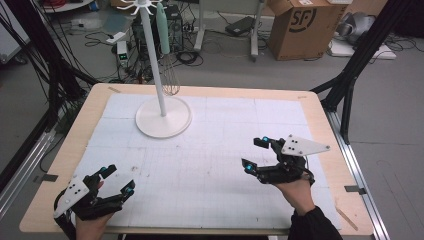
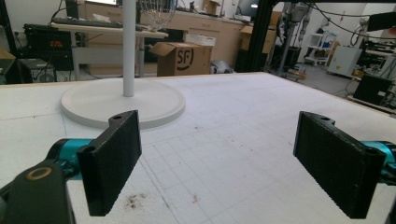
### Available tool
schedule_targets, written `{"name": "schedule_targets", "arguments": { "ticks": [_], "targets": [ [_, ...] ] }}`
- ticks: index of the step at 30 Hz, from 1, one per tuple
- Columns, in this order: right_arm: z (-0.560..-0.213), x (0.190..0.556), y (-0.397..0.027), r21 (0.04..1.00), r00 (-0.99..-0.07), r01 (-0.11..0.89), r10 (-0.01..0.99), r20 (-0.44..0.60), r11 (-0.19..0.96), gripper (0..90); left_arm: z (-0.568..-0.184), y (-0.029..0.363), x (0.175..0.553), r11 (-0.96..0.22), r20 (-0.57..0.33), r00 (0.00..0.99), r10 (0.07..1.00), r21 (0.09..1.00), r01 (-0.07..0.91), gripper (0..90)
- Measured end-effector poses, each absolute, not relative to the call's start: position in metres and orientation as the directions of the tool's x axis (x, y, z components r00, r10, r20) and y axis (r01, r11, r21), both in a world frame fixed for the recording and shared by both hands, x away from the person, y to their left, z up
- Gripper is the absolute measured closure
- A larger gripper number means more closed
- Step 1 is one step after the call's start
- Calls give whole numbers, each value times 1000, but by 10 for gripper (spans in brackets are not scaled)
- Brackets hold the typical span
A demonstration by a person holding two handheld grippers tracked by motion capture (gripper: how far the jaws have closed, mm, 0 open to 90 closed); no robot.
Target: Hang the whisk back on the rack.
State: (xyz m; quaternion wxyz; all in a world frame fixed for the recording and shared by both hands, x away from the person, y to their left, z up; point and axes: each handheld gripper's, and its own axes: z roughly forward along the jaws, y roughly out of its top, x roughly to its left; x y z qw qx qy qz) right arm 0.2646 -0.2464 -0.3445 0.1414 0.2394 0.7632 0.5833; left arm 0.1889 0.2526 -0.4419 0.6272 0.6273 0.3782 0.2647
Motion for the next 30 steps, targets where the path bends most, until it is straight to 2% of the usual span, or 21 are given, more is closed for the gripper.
{"name": "schedule_targets", "arguments": {
  "ticks": [4,18,30],
  "targets": [
    [-361,264,-254,955,-829,233,551,97,183,221,-442,252,189,71,-141,575,806,987,143,157],
    [-398,247,-267,959,-808,209,586,58,193,234,-442,251,189,57,-126,578,806,989,137,156],
    [-405,249,-283,966,-768,202,638,56,158,235,-441,249,188,42,-108,584,804,991,126,156]
  ]
}}
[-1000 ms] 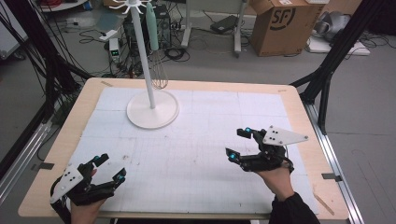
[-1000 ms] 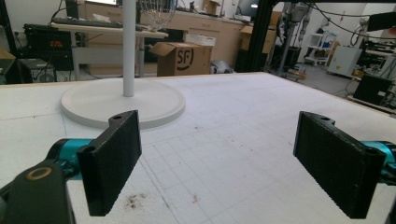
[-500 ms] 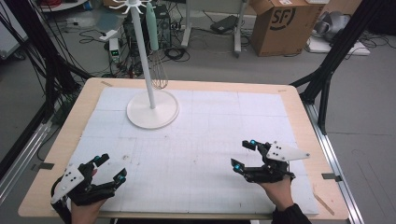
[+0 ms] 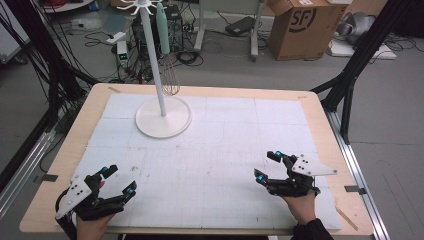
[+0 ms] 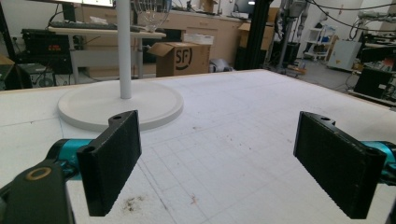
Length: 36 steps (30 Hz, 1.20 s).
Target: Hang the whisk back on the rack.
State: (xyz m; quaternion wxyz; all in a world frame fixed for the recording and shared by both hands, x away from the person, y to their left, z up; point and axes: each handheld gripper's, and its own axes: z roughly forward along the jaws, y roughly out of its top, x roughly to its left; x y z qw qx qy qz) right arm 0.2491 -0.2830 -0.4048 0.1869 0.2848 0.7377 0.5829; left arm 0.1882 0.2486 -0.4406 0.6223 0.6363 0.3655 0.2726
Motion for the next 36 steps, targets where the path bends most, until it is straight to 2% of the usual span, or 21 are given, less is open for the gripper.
{"name": "schedule_targets", "arguments": {
  "ticks": [8,13,18,20,22,26,31,36],
  "targets": [
    [-414,238,-284,959,-760,195,649,13,208,243,-440,249,187,37,-100,584,806,992,118,156],
    [-418,235,-293,965,-748,198,663,35,174,243,-440,249,188,37,-101,581,808,992,120,156],
    [-420,228,-294,965,-745,183,667,12,187,244,-440,249,189,26,-93,583,807,992,122,156],
    [-421,225,-296,968,-743,182,669,21,172,244,-440,248,189,27,-92,581,809,993,119,156],
    [-429,224,-301,973,-738,203,670,79,108,248,-441,248,190,8,-78,577,813,992,122,155],
    [-430,222,-309,981,-697,179,714,71,77,247,-441,247,192,-2,-72,577,814,992,125,153],
    [-429,223,-296,976,-720,167,694,23,141,257,-442,246,192,-7,-68,579,813,992,126,153],
    [-426,224,-291,980,-737,163,675,44,114,264,-442,246,193,-12,-64,579,813,992,127,153]
  ]
}}
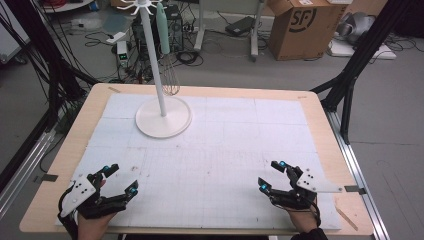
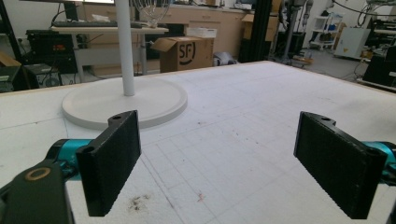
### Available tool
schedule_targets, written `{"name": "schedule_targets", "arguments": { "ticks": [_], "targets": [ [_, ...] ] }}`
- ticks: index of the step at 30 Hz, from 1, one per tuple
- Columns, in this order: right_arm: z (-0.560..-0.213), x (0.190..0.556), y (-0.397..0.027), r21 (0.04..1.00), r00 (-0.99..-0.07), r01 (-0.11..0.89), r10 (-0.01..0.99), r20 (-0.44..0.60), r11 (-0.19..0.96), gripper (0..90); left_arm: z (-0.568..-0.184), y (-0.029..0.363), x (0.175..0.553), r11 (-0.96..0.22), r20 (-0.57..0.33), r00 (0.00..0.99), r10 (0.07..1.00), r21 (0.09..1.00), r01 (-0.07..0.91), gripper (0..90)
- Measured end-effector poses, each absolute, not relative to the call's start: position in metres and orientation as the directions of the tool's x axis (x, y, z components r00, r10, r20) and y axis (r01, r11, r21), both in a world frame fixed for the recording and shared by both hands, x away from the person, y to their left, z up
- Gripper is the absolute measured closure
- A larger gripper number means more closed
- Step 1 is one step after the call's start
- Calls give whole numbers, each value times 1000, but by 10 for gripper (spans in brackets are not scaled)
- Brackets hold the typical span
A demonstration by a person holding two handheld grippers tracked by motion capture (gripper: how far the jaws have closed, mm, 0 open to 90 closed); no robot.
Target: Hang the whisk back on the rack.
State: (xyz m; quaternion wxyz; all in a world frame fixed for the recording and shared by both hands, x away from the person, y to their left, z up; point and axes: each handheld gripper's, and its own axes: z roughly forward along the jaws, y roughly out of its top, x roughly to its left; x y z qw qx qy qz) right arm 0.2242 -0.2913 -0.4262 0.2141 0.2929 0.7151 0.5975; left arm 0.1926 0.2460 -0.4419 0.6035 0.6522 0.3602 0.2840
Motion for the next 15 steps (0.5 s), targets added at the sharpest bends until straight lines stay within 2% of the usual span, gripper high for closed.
{"name": "schedule_targets", "arguments": {
  "ticks": [15],
  "targets": [
    [-426,225,-292,980,-731,170,680,58,99,196,-443,245,193,-17,-63,578,813,991,132,150]
  ]
}}
